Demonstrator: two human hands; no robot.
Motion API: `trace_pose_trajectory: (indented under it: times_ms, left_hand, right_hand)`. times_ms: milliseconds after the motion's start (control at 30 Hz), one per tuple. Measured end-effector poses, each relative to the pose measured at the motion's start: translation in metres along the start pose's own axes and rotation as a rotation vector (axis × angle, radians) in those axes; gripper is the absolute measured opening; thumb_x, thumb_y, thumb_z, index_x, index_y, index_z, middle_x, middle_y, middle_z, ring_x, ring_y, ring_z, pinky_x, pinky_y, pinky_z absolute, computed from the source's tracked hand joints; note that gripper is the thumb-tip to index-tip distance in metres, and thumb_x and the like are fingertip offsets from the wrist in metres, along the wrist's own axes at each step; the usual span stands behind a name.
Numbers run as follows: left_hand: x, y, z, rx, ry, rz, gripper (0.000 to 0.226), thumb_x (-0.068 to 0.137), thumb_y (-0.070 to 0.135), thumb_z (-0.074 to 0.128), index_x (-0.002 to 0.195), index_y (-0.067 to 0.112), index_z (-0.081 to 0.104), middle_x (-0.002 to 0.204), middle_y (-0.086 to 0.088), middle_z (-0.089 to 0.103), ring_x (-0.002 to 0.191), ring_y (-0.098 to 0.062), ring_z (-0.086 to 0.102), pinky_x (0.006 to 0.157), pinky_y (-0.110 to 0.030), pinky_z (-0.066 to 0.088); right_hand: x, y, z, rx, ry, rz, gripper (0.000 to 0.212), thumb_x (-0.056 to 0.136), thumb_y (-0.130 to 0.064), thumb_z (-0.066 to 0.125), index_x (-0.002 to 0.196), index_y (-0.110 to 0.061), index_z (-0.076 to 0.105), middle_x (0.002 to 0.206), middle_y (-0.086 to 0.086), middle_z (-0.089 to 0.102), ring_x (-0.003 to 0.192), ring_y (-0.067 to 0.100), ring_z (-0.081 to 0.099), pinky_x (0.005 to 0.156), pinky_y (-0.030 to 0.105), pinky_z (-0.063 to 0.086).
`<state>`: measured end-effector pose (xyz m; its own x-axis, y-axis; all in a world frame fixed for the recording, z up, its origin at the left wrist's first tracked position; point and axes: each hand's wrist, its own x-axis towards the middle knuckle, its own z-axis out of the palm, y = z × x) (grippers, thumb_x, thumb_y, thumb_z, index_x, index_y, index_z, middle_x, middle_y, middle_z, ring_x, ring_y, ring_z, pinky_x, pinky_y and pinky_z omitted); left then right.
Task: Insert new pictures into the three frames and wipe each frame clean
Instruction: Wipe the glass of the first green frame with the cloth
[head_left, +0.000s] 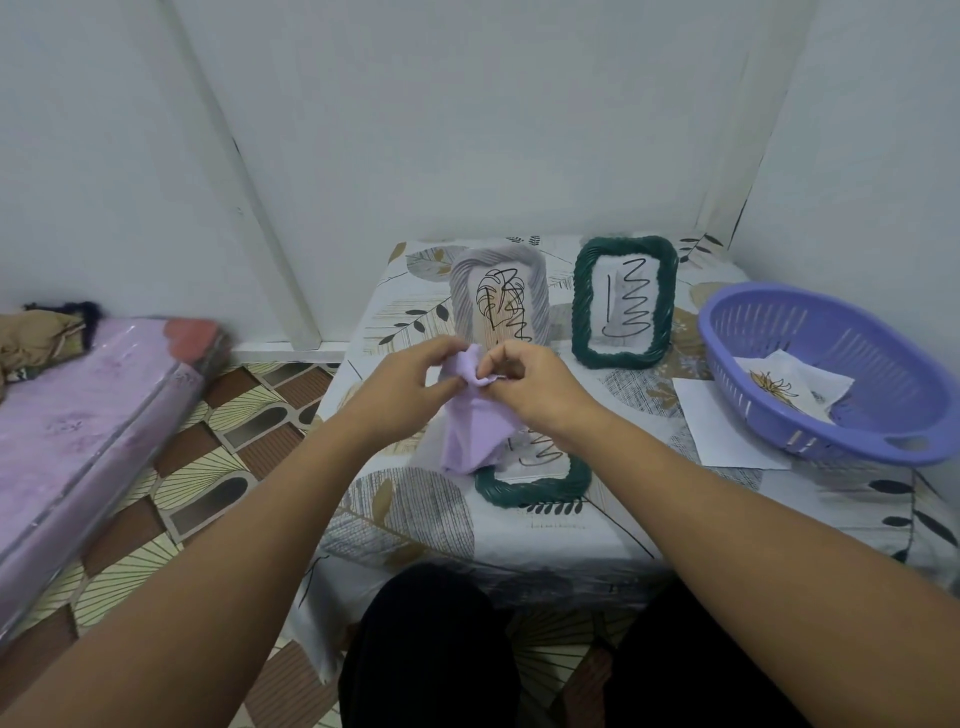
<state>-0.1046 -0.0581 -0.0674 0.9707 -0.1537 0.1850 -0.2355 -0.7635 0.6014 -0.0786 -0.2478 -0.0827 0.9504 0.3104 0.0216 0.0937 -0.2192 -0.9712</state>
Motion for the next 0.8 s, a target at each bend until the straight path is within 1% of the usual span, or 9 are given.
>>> trace_pose_trajectory:
  times_ms: [67,133,200,333,467,533,600,667,800]
  left_hand:
    - [0.0,0.004,-0.001,-0.024,0.094,0.006,0.015,0.094,0.028,0.071,0.108,0.031,0.066,0.098,0.02,0.068,0.092,0.008,0.061,0.086,-0.032,0.054]
    - [-0.001,0.006,-0.002,-0.085,0.191,-0.027,0.013,0.09,0.03,0.075,0.098,0.026,0.064,0.087,0.011,0.069,0.082,-0.001,0.064,0.077,-0.033,0.056]
    - [-0.004,0.008,-0.002,-0.112,0.249,-0.051,0.015,0.089,0.033,0.076,0.096,0.027,0.064,0.083,0.007,0.07,0.078,-0.008,0.066,0.073,-0.035,0.057]
    - [-0.011,0.013,-0.001,-0.031,0.338,0.002,0.019,0.091,0.037,0.075,0.093,0.024,0.062,0.084,0.011,0.069,0.079,-0.001,0.065,0.07,-0.029,0.056]
    - [-0.014,0.02,-0.004,-0.018,0.348,0.015,0.027,0.093,0.038,0.073,0.109,0.024,0.057,0.087,0.012,0.068,0.077,-0.001,0.066,0.065,-0.024,0.052]
    - [-0.014,0.022,-0.004,-0.02,0.35,0.054,0.034,0.091,0.039,0.074,0.114,0.023,0.053,0.096,0.011,0.067,0.083,-0.003,0.067,0.069,-0.023,0.053]
    - [-0.013,0.02,-0.002,0.019,0.33,0.128,0.035,0.091,0.039,0.075,0.116,0.023,0.056,0.107,0.01,0.064,0.094,-0.009,0.064,0.081,-0.027,0.054]
    - [-0.011,0.018,0.0,0.056,0.299,0.18,0.031,0.091,0.039,0.074,0.117,0.026,0.063,0.112,0.01,0.063,0.099,-0.011,0.059,0.09,-0.034,0.052]
    - [-0.006,0.019,0.003,0.054,0.279,0.214,0.03,0.092,0.032,0.073,0.121,0.026,0.069,0.112,0.005,0.065,0.097,-0.01,0.057,0.092,-0.038,0.051]
  right_hand:
    - [0.0,0.0,-0.002,-0.04,0.044,-0.014,0.01,0.089,-0.011,0.075,0.089,-0.019,0.068,0.096,0.009,0.075,0.082,0.018,0.063,0.072,0.035,0.05]
    - [-0.001,0.002,-0.004,-0.119,0.095,-0.036,0.01,0.089,-0.02,0.076,0.093,-0.02,0.067,0.094,0.004,0.074,0.082,0.015,0.064,0.071,0.032,0.05]
    - [-0.004,0.004,-0.008,-0.161,0.143,-0.076,0.012,0.089,-0.024,0.077,0.093,-0.021,0.066,0.091,0.001,0.074,0.08,0.01,0.063,0.069,0.027,0.048]
    - [-0.011,0.001,-0.011,-0.193,0.166,-0.141,0.012,0.094,-0.028,0.073,0.093,-0.023,0.063,0.089,-0.006,0.074,0.078,0.003,0.063,0.064,0.021,0.042]
    - [-0.012,-0.001,-0.012,-0.229,0.168,-0.193,0.01,0.096,-0.029,0.069,0.093,-0.024,0.061,0.094,-0.006,0.071,0.085,0.008,0.064,0.07,0.027,0.049]
    - [-0.01,0.002,-0.012,-0.327,0.211,-0.253,0.008,0.095,-0.028,0.07,0.094,-0.025,0.063,0.103,-0.006,0.063,0.102,0.014,0.058,0.086,0.031,0.048]
    - [-0.01,0.003,-0.012,-0.432,0.268,-0.302,0.006,0.093,-0.029,0.07,0.094,-0.026,0.065,0.107,-0.006,0.052,0.11,0.018,0.046,0.091,0.031,0.036]
    - [-0.011,0.0,-0.014,-0.433,0.268,-0.369,0.005,0.095,-0.026,0.067,0.094,-0.024,0.063,0.104,-0.008,0.053,0.106,0.018,0.045,0.09,0.034,0.038]
    - [-0.017,-0.01,-0.018,-0.356,0.152,-0.467,0.005,0.1,-0.02,0.059,0.096,-0.018,0.057,0.088,-0.009,0.06,0.087,0.016,0.057,0.08,0.042,0.05]
